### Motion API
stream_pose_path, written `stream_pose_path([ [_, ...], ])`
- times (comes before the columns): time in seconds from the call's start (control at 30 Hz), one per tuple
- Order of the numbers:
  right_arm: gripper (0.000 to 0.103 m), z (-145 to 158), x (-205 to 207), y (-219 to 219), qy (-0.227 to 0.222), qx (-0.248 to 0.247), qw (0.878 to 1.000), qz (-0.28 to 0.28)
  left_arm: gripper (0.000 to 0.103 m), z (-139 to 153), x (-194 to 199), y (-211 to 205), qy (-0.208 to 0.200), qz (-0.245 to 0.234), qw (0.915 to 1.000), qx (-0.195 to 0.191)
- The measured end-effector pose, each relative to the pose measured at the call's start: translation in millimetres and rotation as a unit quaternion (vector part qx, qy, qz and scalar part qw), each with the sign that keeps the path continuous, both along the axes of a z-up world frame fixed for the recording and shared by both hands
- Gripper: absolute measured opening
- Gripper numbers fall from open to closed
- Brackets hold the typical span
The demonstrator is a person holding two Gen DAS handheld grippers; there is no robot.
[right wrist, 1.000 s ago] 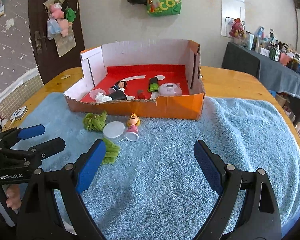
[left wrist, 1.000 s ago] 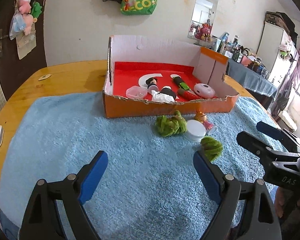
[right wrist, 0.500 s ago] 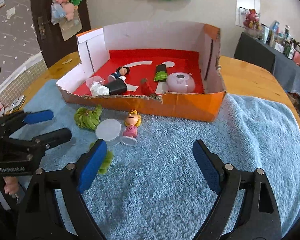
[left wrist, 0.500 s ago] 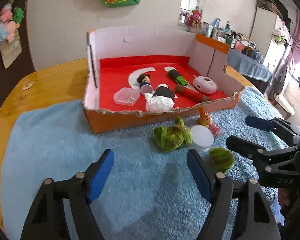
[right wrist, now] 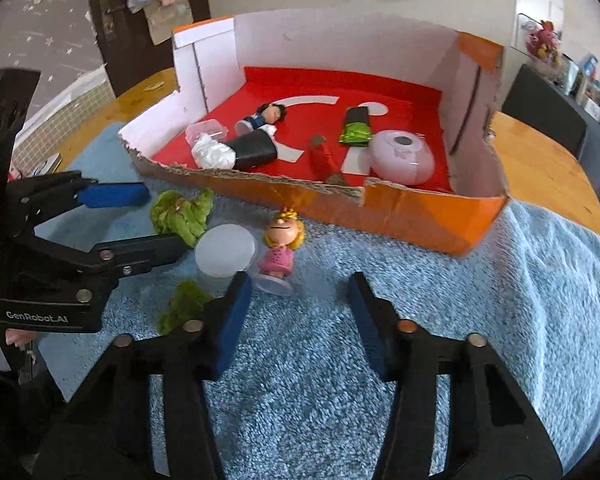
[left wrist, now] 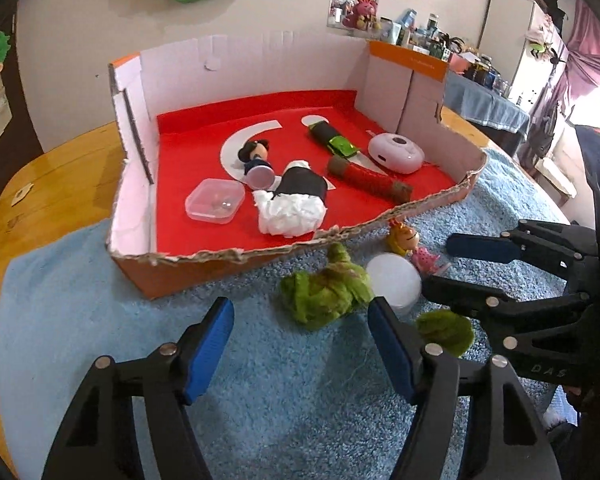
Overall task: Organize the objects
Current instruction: 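Move the right tool to the pink princess figure while the left tool approaches the green plush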
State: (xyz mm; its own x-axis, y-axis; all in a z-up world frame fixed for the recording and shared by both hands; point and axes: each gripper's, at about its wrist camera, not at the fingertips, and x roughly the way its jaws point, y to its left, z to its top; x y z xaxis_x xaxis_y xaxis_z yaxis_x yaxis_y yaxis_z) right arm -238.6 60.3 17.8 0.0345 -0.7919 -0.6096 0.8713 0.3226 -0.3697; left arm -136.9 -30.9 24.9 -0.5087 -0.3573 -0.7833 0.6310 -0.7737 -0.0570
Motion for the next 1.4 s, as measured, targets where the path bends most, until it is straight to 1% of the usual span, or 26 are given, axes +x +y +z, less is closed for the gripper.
stream_pose_path([
  [0.03, 0.032, -0.7, 2.1, 0.1, 0.006, -0.001, 1.0, 0.005, 0.071, -0.2, -1.0, -0.7, 0.0, 0.0, 1.0, 0.001],
  [0.07, 0.029, -1.3, 3.7, 0.1, 0.01, 0.0, 1.0, 0.009, 0.067, -0.4, -2.4, -1.6, -0.002, -0.003, 1.0, 0.001],
  [0.1, 0.026, -2.0, 5.0, 0.2, 0.013, 0.0, 1.0, 0.012, 0.065, -0.7, -3.6, -1.7, -0.004, -0.005, 1.0, 0.002],
  [0.13, 0.02, -2.5, 6.4, 1.1, 0.013, -0.001, 1.0, 0.018, 0.065, -1.0, -4.5, -1.8, -0.005, -0.008, 1.0, 0.003],
  [0.2, 0.02, -2.9, 6.9, 2.2, 0.014, -0.002, 1.0, 0.02, 0.063, -0.7, -5.8, -2.1, -0.005, -0.01, 0.9999, 0.001],
  [0.3, 0.02, -1.7, 4.7, 7.4, 0.009, -0.005, 1.0, 0.024, 0.057, -0.4, -6.9, -2.5, -0.002, -0.016, 0.9999, 0.007],
  [0.43, 0.02, 1.2, -0.6, 24.3, 0.006, -0.012, 1.0, 0.024, 0.043, 0.3, -7.6, -0.1, 0.004, -0.025, 0.9996, 0.012],
  [0.53, 0.02, 2.2, -5.8, 38.3, 0.004, -0.015, 1.0, 0.022, 0.04, 0.9, -7.6, 4.3, 0.003, -0.025, 0.9997, 0.003],
  [0.63, 0.02, -0.4, -12.8, 48.8, 0.001, -0.016, 1.0, 0.014, 0.039, 2.4, -4.3, 6.9, 0.009, -0.019, 0.9998, 0.003],
  [0.77, 0.02, -6.3, -18.7, 54.0, -0.008, -0.013, 1.0, 0.008, 0.039, 6.9, 9.6, 14.2, 0.017, 0.005, 0.9998, 0.0],
  [0.9, 0.02, -14.6, -18.7, 57.1, -0.01, -0.013, 1.0, 0.009, 0.039, 6.3, 24.8, 24.8, 0.008, 0.029, 0.9995, -0.004],
  [1.03, 0.02, -16.9, -18.2, 58.2, -0.014, -0.023, 1.0, 0.008, 0.04, -0.6, 31.0, 36.0, 0.005, 0.034, 0.9994, 0.005],
  [1.13, 0.02, -16.9, -18.8, 58.0, -0.022, -0.026, 0.999, 0.007, 0.041, -2.6, 34.7, 41.8, 0.011, 0.039, 0.9992, 0.005],
  [1.2, 0.021, -17.1, -19.4, 58.5, -0.027, -0.027, 0.999, 0.008, 0.044, -1.9, 37.6, 42.4, 0.019, 0.04, 0.9989, 0.013],
  [1.23, 0.021, -16.7, -20.1, 58.6, -0.029, -0.028, 0.999, 0.008, 0.049, -1.6, 38.5, 42.4, 0.022, 0.038, 0.9989, 0.017],
  [1.27, 0.022, -15.9, -21.2, 58.7, -0.033, -0.028, 0.999, 0.007, 0.053, -1.4, 39.4, 42.3, 0.025, 0.037, 0.9988, 0.02],
  [1.3, 0.024, -15.1, -22.4, 58.8, -0.037, -0.028, 0.999, 0.006, 0.053, -1.0, 40.5, 42.0, 0.027, 0.036, 0.9987, 0.022],
  [1.37, 0.034, -12.4, -25.6, 59.0, -0.044, -0.032, 0.999, 0.002, 0.054, -0.5, 41.9, 40.6, 0.027, 0.037, 0.9988, 0.019],
  [1.4, 0.053, -11.0, -26.8, 59.4, -0.045, -0.038, 0.998, 0.0, 0.054, -0.2, 42.7, 38.9, 0.028, 0.037, 0.9987, 0.019],
])
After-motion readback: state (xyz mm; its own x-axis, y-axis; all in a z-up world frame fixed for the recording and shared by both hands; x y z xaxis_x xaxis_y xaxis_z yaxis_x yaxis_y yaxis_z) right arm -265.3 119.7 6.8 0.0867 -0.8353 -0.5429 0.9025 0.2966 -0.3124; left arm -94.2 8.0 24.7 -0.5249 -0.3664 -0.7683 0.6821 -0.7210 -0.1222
